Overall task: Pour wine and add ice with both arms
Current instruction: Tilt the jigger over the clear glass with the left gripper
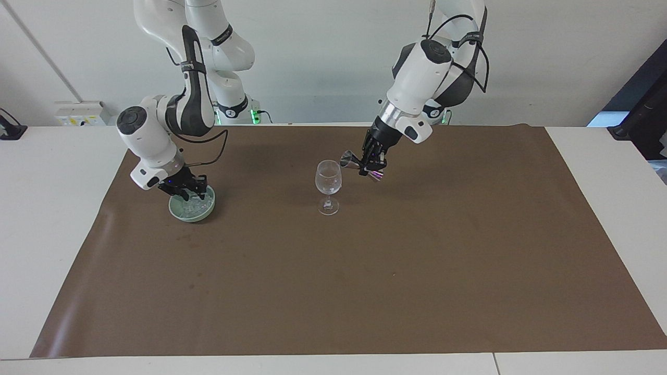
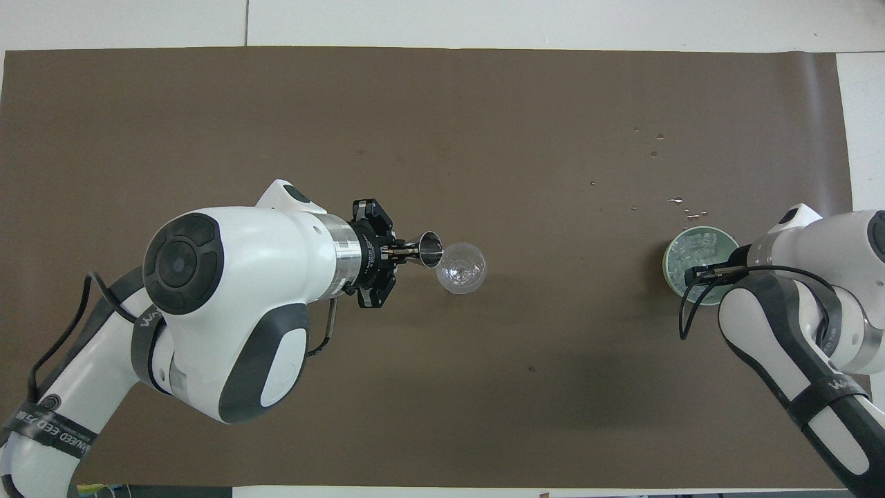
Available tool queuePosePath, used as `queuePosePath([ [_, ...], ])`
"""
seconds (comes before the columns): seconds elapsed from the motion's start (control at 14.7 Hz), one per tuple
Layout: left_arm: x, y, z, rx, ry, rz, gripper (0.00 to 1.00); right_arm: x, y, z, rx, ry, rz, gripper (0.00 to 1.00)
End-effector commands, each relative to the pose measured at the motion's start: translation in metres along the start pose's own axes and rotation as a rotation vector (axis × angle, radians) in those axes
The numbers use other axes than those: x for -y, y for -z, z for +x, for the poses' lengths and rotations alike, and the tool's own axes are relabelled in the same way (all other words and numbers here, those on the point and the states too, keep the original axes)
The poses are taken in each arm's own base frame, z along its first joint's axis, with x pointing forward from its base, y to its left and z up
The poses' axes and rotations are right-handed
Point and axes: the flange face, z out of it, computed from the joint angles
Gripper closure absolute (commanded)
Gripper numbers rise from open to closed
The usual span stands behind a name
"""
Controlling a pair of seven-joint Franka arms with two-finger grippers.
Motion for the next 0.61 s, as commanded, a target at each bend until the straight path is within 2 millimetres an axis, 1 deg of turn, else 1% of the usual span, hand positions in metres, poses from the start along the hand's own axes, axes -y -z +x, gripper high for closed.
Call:
queuePosePath([
  [0.0, 0.005, -0.003, -0.019, -0.061, -0.036, -0.034, 1.0, -0.002, 0.0, -0.003, -0.018, 0.0, 0.011, 0.51],
  [0.07, 0.006, -0.008, -0.023, -0.088, -0.047, -0.04, 1.0, -0.003, 0.0, -0.003, -0.019, -0.003, 0.011, 0.51],
  [0.14, 0.008, -0.006, -0.03, -0.104, -0.065, -0.049, 1.0, -0.002, 0.001, -0.002, -0.021, -0.004, 0.01, 0.51],
  [0.27, 0.007, -0.004, -0.033, -0.149, -0.092, -0.046, 1.0, 0.002, 0.002, 0.001, -0.037, -0.028, 0.006, 0.51],
  [0.54, 0.018, -0.003, -0.046, -0.236, -0.174, -0.045, 1.0, 0.003, 0.001, 0.0, -0.035, -0.046, 0.007, 0.51],
])
